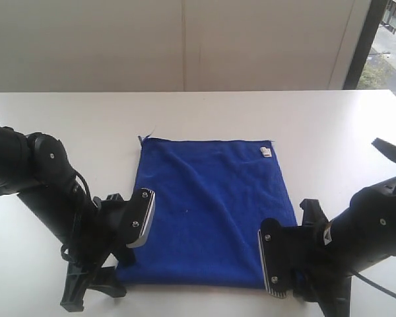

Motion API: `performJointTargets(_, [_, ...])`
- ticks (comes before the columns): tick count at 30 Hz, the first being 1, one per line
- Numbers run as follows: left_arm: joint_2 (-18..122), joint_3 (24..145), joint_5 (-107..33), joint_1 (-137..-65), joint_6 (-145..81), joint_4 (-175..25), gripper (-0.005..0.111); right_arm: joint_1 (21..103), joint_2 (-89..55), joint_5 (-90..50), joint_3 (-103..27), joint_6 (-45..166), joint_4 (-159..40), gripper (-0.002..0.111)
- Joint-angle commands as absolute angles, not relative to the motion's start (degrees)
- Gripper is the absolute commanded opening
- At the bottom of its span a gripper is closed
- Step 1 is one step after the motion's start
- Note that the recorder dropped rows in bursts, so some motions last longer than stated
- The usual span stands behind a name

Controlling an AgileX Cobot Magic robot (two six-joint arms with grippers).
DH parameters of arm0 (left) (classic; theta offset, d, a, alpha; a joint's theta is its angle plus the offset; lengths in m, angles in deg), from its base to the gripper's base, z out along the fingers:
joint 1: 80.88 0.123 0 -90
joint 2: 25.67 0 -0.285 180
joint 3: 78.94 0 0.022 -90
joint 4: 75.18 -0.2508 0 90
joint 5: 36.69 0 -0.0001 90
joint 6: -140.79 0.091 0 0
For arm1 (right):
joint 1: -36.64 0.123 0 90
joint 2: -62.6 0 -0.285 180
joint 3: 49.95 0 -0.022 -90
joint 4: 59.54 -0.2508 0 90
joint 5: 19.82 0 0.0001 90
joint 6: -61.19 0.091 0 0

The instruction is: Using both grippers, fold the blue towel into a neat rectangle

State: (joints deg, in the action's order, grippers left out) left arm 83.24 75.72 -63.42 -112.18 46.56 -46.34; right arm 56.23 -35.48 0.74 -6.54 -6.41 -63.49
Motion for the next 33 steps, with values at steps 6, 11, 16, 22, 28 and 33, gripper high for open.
performJointTargets(6, [84.25, 75.26, -63.84, -112.46, 46.66, -45.89, 0.056, 56.27, -35.89, 1.19, -6.35, -5.63, -63.21, 0.041])
performJointTargets(11, [86.06, 75.26, -64.54, -112.46, 46.66, -46.04, 0.056, 56.27, -35.89, 2.28, -6.35, -5.63, -63.21, 0.041])
performJointTargets(16, [86.06, 75.26, -65.36, -112.46, 46.54, -46.04, 0.037, 56.27, -35.89, 2.29, -6.35, -5.63, -63.21, 0.037])
performJointTargets(22, [86.06, 75.26, -67.95, -112.46, 46.54, -46.04, 0.016, 56.27, -35.89, 1.79, -6.35, -5.63, -63.21, 0.018])
performJointTargets(28, [86.06, 75.26, -71.13, -112.46, 46.54, -46.04, 0.000, 56.27, -35.89, 1.79, -6.35, -4.75, -63.21, 0.000])
performJointTargets(33, [85.36, 75.26, -72.94, -112.46, 46.31, -46.04, 0.000, 56.27, -35.89, 4.06, -6.35, -2.65, -63.21, 0.000])
